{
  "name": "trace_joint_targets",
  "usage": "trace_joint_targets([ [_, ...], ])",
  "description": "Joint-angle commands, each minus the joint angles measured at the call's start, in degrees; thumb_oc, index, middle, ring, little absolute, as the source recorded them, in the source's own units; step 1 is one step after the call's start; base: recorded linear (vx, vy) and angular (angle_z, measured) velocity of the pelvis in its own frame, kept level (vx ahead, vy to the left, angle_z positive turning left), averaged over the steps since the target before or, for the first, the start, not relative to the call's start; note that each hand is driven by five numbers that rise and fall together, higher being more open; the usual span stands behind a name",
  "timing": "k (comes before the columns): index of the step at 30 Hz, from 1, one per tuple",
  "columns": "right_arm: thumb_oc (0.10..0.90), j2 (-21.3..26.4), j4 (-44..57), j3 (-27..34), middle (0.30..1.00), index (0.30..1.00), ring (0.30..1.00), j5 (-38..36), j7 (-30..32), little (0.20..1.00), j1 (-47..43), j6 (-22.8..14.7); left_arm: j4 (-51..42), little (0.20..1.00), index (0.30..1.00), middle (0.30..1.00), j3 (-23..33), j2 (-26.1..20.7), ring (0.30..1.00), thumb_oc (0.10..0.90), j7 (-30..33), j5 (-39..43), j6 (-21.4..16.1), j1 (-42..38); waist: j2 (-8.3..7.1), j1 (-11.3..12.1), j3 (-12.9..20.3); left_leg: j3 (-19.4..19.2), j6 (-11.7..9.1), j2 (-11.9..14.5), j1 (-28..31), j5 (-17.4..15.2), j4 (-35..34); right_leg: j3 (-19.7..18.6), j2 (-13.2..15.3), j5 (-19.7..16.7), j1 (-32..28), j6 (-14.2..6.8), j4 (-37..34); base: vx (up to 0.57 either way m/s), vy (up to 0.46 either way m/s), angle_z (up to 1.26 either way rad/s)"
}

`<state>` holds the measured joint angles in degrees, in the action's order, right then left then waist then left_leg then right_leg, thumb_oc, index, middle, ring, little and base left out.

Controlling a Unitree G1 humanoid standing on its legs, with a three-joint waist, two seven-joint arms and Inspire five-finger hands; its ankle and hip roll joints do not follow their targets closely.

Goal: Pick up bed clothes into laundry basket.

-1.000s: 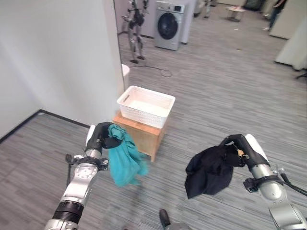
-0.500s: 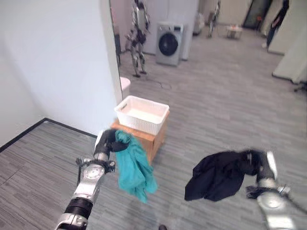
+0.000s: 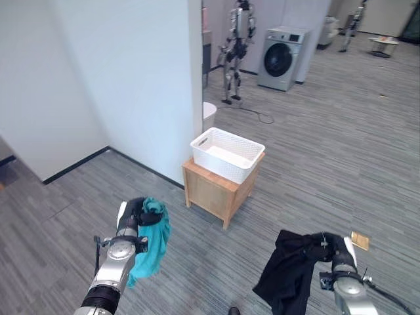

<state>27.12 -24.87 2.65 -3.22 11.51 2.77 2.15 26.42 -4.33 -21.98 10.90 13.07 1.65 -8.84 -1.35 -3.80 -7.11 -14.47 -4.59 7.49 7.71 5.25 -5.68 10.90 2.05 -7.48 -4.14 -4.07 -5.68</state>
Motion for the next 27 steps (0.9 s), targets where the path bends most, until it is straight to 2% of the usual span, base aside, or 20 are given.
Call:
trace_joint_targets([
  [1, 0.400, 9.0, 10.9, 0.1, 0.300, 0.300, 0.300, 3.8, -1.1, 0.300, -11.8, -10.4, -4.3, 0.300, 0.300, 0.300, 1.1, -4.7, 0.300, 0.400, 0.9, -2.2, -8.4, -10.0, 0.92, 1.9, 1.8, -0.8, -2.7, 3.4, 1.6, -2.3, 0.7, 1.8, 4.0, 7.9, -2.4, -3.6, 2.0, 0.07, -0.257, 0.27],
  [2, 0.400, 10.8, 11.8, -0.9, 0.300, 0.300, 0.300, 4.7, -1.4, 0.300, -13.9, -11.2, -4.9, 0.300, 0.300, 0.300, 1.4, -5.2, 0.300, 0.400, 1.0, -2.4, -8.6, -10.2, 0.97, 2.5, 1.6, -1.1, -3.2, 4.1, 1.9, -1.7, 1.4, 2.0, 3.5, 8.1, -3.3, -3.2, 1.1, 0.03, -0.262, 0.18],
  [4, 0.400, 17.3, 14.4, -2.6, 0.300, 0.300, 0.300, 11.8, 0.9, 0.300, -18.0, -12.9, -5.2, 0.300, 0.300, 0.300, 0.8, -6.2, 0.300, 0.400, 1.8, -2.8, -9.6, -11.9, 0.24, 3.7, -0.3, -2.2, -4.7, 6.9, -3.1, 0.3, 14.8, 3.6, 3.2, 9.5, -5.3, -1.5, 0.7, 0.02, -0.312, 0.13],
  [5, 0.400, 17.3, 14.3, -2.7, 0.300, 0.300, 0.300, 11.8, 1.0, 0.300, -18.2, -12.9, -5.2, 0.300, 0.300, 0.300, 0.9, -6.1, 0.300, 0.400, 1.8, -2.9, -9.6, -11.9, 0.39, 3.5, -0.3, -1.9, -4.8, 7.1, -3.5, 0.1, 15.4, 3.7, 3.1, 9.5, -5.3, -1.4, 0.7, 0.06, -0.251, 0.09],
  [6, 0.400, 20.6, 15.3, -3.8, 0.300, 0.300, 0.300, 14.0, 1.8, 0.300, -20.6, -12.8, -5.7, 0.300, 0.300, 0.300, -0.4, -6.9, 0.300, 0.400, 2.5, -2.5, -10.1, -12.9, -0.37, 3.8, -1.1, -5.0, -4.5, 8.8, -6.6, 2.4, 22.4, 4.5, 3.0, 10.5, -6.3, -0.1, 0.7, 0.04, -0.154, 0.13],
  [7, 0.400, 20.7, 15.2, -3.8, 0.300, 0.300, 0.300, 14.0, 1.9, 0.300, -20.8, -12.8, -5.7, 0.300, 0.300, 0.300, -0.3, -6.9, 0.300, 0.400, 2.5, -2.5, -10.2, -13.0, -0.30, 3.8, -1.1, -5.0, -4.5, 8.9, -6.8, 2.2, 22.7, 4.5, 2.9, 10.5, -6.3, -0.1, 0.7, 0.16, -0.207, 0.20],
  [8, 0.400, 21.7, 15.5, -4.7, 0.300, 0.300, 0.300, 14.8, 2.3, 0.300, -22.0, -12.6, -5.8, 0.300, 0.300, 0.300, -0.8, -7.2, 0.300, 0.400, 2.6, -2.0, -10.3, -13.0, -0.52, 4.5, -1.2, -4.1, -4.7, 7.2, -7.7, 0.4, 24.5, 3.7, 2.8, 11.6, -7.2, -0.1, 0.7, 0.08, -0.090, 0.10],
  [10, 0.400, 23.4, 16.4, -6.1, 0.300, 0.300, 0.300, 15.7, 2.4, 0.300, -24.7, -12.0, -6.6, 0.300, 0.300, 0.300, -0.8, -7.8, 0.300, 0.400, 3.1, -2.4, -10.6, -12.9, -1.21, 5.5, -1.9, -3.8, -1.8, 2.9, -12.2, -2.1, 26.1, 3.9, 3.4, 11.1, -7.4, 0.1, 0.7, 0.11, -0.088, 0.07],
  [11, 0.400, 24.0, 16.6, -6.1, 0.300, 0.300, 0.300, 15.7, 2.5, 0.300, -25.4, -11.9, -6.7, 0.300, 0.300, 0.300, -0.8, -8.0, 0.300, 0.400, 3.2, -2.5, -10.7, -12.9, -1.48, 5.9, -1.9, -4.0, -0.9, 1.3, -13.4, -3.6, 24.6, 3.7, 3.5, 11.2, -7.6, -0.2, 0.7, 0.26, -0.065, -0.07],
  [12, 0.400, 24.8, 16.5, -6.5, 0.300, 0.300, 0.300, 15.8, 2.7, 0.300, -26.3, -11.6, -6.6, 0.300, 0.300, 0.300, -1.3, -8.3, 0.300, 0.400, 3.2, -3.2, -10.6, -13.5, -1.62, 6.3, -1.7, -4.0, -1.5, 0.6, -14.3, -4.9, 23.3, 3.3, 3.2, 12.3, -8.6, -0.7, 0.7, 0.32, -0.041, -0.24],
  [13, 0.400, 25.0, 16.3, -6.8, 0.300, 0.300, 0.300, 16.3, 3.5, 0.300, -27.2, -11.4, -6.4, 0.300, 0.300, 0.300, -1.7, -8.7, 0.300, 0.400, 3.4, -4.3, -10.6, -14.0, -1.53, 6.6, -1.5, -5.9, -1.7, 0.5, -14.4, -3.5, 19.7, 3.4, 3.0, 12.8, -8.9, -1.1, 0.7, 0.45, 0.038, -0.25],
  [15, 0.400, 24.7, 15.6, -7.8, 0.300, 0.300, 0.300, 15.8, 4.6, 0.300, -29.6, -10.6, -7.2, 0.300, 0.300, 0.300, -1.8, -9.8, 0.300, 0.400, 3.8, -4.8, -10.3, -14.3, -0.03, 7.2, -0.7, -8.6, -2.6, -0.7, -14.3, 2.8, 6.1, 3.6, 1.7, 14.2, -10.2, -2.0, 0.7, 0.44, 0.084, 0.44],
  [17, 0.400, 23.5, 15.1, -8.4, 0.300, 0.300, 0.300, 15.5, 5.3, 0.300, -31.1, -9.7, -8.2, 0.300, 0.300, 0.300, -1.6, -10.2, 0.300, 0.400, 4.6, -4.3, -10.4, -15.0, 0.39, 7.7, -0.6, -8.9, -2.7, -1.0, -16.3, 4.1, 1.3, 3.8, 1.3, 15.3, -11.8, -2.4, 0.7, 0.37, 0.029, 0.41],
  [21, 0.400, 21.7, 15.1, -9.6, 0.300, 0.300, 0.300, 16.3, 4.6, 0.300, -32.5, -7.7, -13.8, 0.300, 0.300, 0.300, 0.6, -10.7, 0.300, 0.400, 5.9, -1.1, -11.0, -14.1, 0.82, 9.0, 1.2, -10.1, -2.4, 0.0, -17.5, 5.5, 0.7, 2.2, 0.9, 17.4, -15.9, -2.7, 0.7, 0.57, 0.063, 0.31],
  [22, 0.400, 20.9, 14.6, -10.3, 0.300, 0.300, 0.300, 17.3, 4.4, 0.300, -32.9, -6.9, -16.9, 0.300, 0.300, 0.300, 1.6, -10.7, 0.300, 0.400, 6.2, -0.6, -11.1, -13.0, 0.70, 10.7, 2.1, -9.0, -0.9, 0.0, -17.3, 7.5, 0.7, 1.4, 0.9, 17.5, -17.6, -2.5, 0.9, 0.52, 0.078, -0.35],
  [23, 0.400, 20.9, 14.8, -10.4, 0.300, 0.300, 0.300, 17.9, 4.3, 0.300, -33.0, -6.7, -19.0, 0.300, 0.300, 0.300, 1.9, -10.7, 0.300, 0.400, 5.9, -0.3, -11.3, -12.6, -0.42, 11.5, 2.6, -7.8, -0.6, -1.3, -16.3, 6.1, 0.7, 1.1, 2.0, 17.7, -18.0, -3.2, 3.2, 0.48, 0.076, -0.65],
  [24, 0.400, 20.7, 14.8, -10.3, 0.300, 0.300, 0.300, 18.0, 4.3, 0.300, -32.9, -6.7, -19.3, 0.300, 0.300, 0.300, 2.0, -10.9, 0.300, 0.400, 5.9, -0.3, -11.1, -12.4, -0.29, 11.7, 2.6, -8.9, 0.0, -0.9, -16.5, 7.0, 0.7, 1.1, 1.8, 17.4, -17.6, -3.2, 3.5, 0.50, 0.087, -0.94],
  [25, 0.400, 20.2, 14.8, -9.9, 0.300, 0.300, 0.300, 17.9, 4.6, 0.300, -33.4, -6.1, -20.3, 0.300, 0.300, 0.300, 1.3, -10.4, 0.300, 0.400, 6.2, 0.8, -11.3, -12.3, -2.09, 12.0, 2.7, -8.4, 1.6, -3.2, -14.3, 4.1, 1.0, 1.6, 4.6, 14.3, -15.9, -6.3, 12.5, 0.44, 0.128, -0.88],
  [26, 0.400, 20.1, 14.9, -9.6, 0.300, 0.300, 0.300, 18.1, 5.2, 0.300, -33.9, -5.7, -21.1, 0.300, 0.300, 0.300, 0.6, -10.7, 0.300, 0.400, 6.4, 0.4, -11.1, -12.7, -2.59, 11.6, 2.2, -8.8, 3.0, -4.3, -12.6, 2.6, 1.1, 1.5, 6.7, 11.2, -12.8, -8.6, 20.5, 0.66, 0.217, -0.74],
  [27, 0.400, 19.7, 16.4, -8.9, 0.300, 0.300, 0.300, 18.4, 6.5, 0.300, -35.7, -5.0, -21.6, 0.300, 0.300, 0.300, -0.1, -10.8, 0.300, 0.400, 7.2, -0.2, -10.9, -13.7, -2.09, 9.9, 1.1, -9.6, 4.9, -4.4, -9.5, 1.3, 1.0, 0.7, 8.4, 2.5, -6.8, -10.3, 32.6, 0.31, 0.158, -0.43],
])
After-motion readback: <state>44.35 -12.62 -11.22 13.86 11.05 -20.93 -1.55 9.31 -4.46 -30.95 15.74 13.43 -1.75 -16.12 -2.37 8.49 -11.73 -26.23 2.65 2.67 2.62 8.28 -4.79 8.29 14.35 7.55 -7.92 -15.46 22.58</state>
